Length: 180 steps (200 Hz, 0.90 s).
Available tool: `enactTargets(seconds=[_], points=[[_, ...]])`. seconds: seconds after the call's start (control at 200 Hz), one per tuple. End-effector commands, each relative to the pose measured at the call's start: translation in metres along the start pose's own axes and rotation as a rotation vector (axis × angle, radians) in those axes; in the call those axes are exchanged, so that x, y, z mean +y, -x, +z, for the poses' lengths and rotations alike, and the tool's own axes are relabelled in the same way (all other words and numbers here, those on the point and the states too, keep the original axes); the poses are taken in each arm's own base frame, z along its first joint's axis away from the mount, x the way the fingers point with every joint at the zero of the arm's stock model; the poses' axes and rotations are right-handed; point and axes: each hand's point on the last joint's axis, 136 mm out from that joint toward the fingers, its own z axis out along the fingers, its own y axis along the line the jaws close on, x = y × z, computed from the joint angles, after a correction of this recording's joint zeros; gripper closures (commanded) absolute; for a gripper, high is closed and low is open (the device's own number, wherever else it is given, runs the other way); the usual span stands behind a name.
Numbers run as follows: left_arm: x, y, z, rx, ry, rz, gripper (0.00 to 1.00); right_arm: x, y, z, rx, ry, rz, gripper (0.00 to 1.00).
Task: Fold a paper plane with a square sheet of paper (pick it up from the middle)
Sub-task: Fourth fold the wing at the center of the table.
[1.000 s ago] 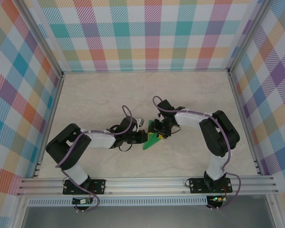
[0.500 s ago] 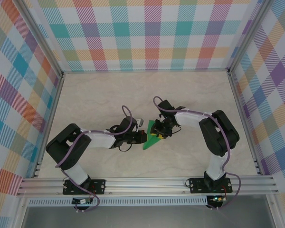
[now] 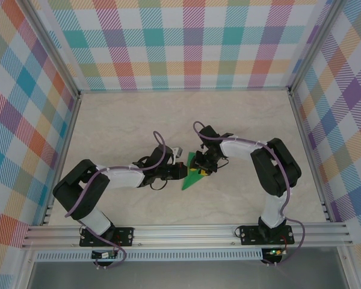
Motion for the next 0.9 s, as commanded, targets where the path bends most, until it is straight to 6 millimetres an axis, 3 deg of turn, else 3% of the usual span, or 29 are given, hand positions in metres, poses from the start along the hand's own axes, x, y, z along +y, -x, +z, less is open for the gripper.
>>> enactTargets(seconds=[0.0,0.897], points=[[-0.003,0.003,0.002,0.009,-0.022,-0.017,0.95,-0.044,-0.012,0.025,0.060,-0.160,0.025,0.56],[0.020,-0.012,0.016,0.062,0.040,-0.039,0.99,-0.057,-0.015,0.036,0.107,-0.242,0.046,0.61]])
